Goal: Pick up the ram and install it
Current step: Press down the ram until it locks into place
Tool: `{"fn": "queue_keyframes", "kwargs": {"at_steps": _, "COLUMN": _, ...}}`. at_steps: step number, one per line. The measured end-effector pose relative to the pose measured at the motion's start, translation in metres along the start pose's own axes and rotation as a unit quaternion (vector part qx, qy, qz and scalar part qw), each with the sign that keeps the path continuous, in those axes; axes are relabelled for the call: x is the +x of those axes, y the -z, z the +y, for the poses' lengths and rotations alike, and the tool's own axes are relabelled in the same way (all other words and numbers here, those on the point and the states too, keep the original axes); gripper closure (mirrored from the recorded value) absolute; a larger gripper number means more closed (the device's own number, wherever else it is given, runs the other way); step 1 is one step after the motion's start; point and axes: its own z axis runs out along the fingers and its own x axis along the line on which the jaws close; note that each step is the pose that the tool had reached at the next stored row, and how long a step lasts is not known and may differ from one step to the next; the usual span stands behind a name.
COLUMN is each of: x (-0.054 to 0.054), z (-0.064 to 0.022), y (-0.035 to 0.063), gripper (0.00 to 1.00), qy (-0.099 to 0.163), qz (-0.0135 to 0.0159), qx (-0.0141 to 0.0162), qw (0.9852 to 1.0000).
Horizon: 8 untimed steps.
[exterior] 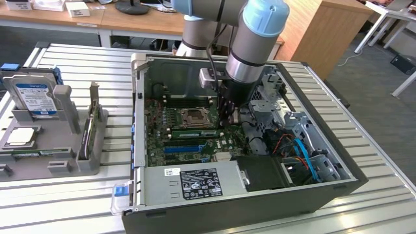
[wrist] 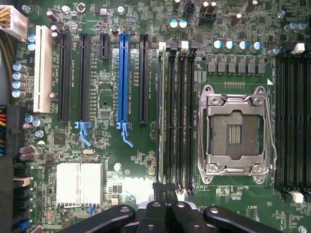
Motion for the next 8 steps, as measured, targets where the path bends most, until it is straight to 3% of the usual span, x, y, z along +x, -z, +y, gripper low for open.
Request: {"fn": "queue_keyframes", "kwargs": {"at_steps": 8, "x": 0.0000, "z": -0.0001, "y": -0.0022, "gripper": 0.89, "qy": 0.000, "qz": -0.0001, "qx": 0.0000, "qw": 1.0000}}
